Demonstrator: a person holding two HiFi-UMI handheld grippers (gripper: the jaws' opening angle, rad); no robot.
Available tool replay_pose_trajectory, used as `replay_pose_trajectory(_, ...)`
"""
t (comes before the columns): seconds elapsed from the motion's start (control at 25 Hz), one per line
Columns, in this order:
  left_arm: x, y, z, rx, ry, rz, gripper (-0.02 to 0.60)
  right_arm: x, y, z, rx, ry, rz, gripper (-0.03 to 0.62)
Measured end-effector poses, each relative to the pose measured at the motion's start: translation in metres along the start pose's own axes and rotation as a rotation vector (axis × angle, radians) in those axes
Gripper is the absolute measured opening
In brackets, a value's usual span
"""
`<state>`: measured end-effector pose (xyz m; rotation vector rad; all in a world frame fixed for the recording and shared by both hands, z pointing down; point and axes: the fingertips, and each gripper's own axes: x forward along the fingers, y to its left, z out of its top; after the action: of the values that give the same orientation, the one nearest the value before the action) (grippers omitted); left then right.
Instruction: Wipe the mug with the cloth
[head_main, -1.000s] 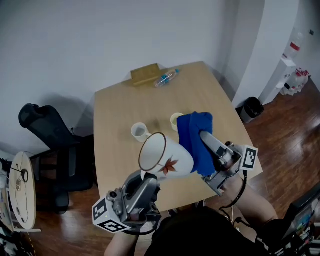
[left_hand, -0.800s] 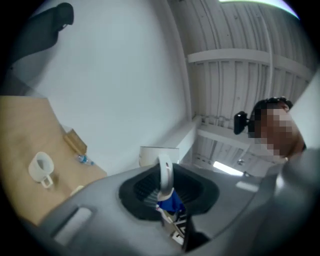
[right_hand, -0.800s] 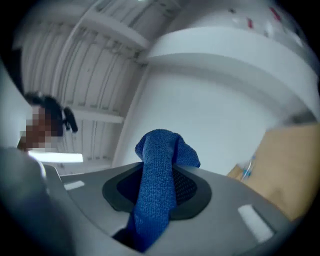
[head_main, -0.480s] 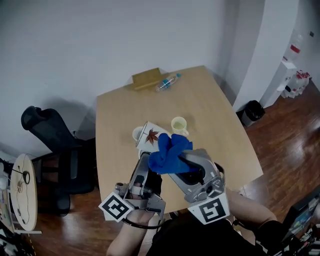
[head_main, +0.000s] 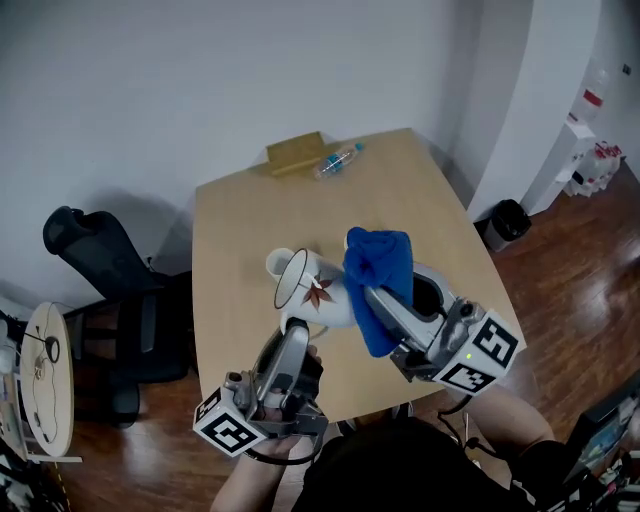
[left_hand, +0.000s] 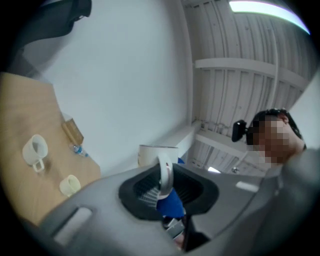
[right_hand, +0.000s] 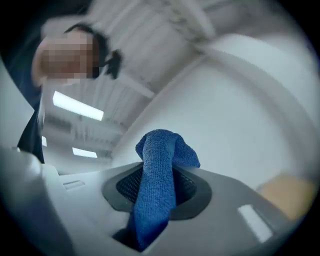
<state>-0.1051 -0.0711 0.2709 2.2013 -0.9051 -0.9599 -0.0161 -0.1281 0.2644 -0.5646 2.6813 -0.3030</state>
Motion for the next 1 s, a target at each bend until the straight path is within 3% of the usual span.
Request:
replay_pose_trajectory(0.2, 0.000, -0.046, -0.013, 0.219, 0.151, -0.171, 0.060, -0.005, -0.018, -0.023, 1.018, -0.064, 0.372, 0.120)
replay_pose_trajectory(0.28, 0.002, -0.068, -0.023, 0.280, 0.198, -0.259, 0.060, -0.007, -0.008, -0.036, 1.291, -0.117, 0.451, 0.119)
replay_pose_trajectory(0.36, 0.007, -0.082, -0.036, 0.338, 0.235, -0.306, 0.060, -0.009, 0.004, -0.056, 1.475, -0.150, 0.478, 0.118)
replay_pose_trajectory(0.44, 0.012, -0.087, -0.047, 0.370, 0.254, -0.316, 0.060, -0.012, 0.017, -0.073, 1.590, -0.171, 0.483, 0.118)
replay_pose_trajectory(0.56, 0.014, -0.086, -0.052, 0.368, 0.252, -0.309, 0.060, -0.015, 0.028, -0.083, 1.662, -0.209, 0.485, 0.118)
replay_pose_trajectory(0.68, 0.008, -0.087, -0.047, 0.413, 0.232, -0.288, 0.060, -0.020, 0.023, -0.084, 1.649, -0.249, 0.448, 0.118)
replay_pose_trajectory(0.88, 0.004, -0.083, -0.025, 0.643, 0.187, -0.169, 0.060, -0.047, -0.011, -0.069, 1.646, -0.447, 0.337, 0.118)
replay_pose_trajectory(1.0, 0.005, -0.078, -0.027, 0.652, 0.184, -0.143, 0.060, -0.056, -0.019, -0.059, 1.650, -0.563, 0.328, 0.118)
